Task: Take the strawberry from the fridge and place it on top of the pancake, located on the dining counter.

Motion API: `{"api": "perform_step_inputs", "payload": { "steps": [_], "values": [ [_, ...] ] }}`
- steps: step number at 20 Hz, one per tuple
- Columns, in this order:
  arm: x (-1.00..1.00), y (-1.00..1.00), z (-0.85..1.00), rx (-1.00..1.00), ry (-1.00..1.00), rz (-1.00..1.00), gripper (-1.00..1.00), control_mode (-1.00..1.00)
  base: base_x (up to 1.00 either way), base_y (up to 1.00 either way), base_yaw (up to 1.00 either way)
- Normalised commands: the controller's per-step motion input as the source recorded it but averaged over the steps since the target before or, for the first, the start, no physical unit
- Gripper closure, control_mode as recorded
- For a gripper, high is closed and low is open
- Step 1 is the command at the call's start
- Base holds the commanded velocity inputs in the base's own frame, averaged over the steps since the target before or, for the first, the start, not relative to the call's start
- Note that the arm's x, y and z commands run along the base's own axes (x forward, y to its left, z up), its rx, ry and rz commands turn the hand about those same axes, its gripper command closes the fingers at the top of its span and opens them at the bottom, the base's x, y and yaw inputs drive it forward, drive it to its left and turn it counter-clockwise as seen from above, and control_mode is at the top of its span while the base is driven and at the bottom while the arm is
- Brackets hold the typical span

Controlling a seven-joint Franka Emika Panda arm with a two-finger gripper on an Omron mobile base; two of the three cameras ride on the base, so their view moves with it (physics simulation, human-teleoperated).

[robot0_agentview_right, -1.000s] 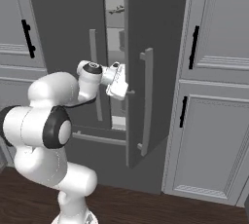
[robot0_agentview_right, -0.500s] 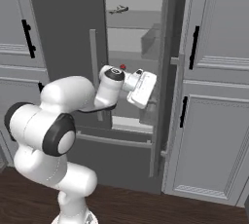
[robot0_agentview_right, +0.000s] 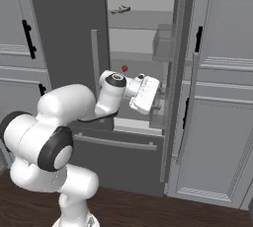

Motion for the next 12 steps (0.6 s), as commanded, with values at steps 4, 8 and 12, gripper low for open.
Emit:
{"api": "perform_step_inputs", "payload": {
  "steps": [4, 8, 12],
  "values": [
    [-0.08, 1.00, 0.00, 0.00, -0.04, 0.09, -1.00, -1.00, 0.00, 0.00, 0.00],
    [0.00, 1.00, 0.00, -0.01, -0.18, 0.00, -1.00, -1.00, 0.00, 0.00, 0.00],
    [0.26, 1.00, -0.18, 0.09, -0.24, -0.15, -1.00, -1.00, 0.00, 0.00, 0.00]
  ]
}}
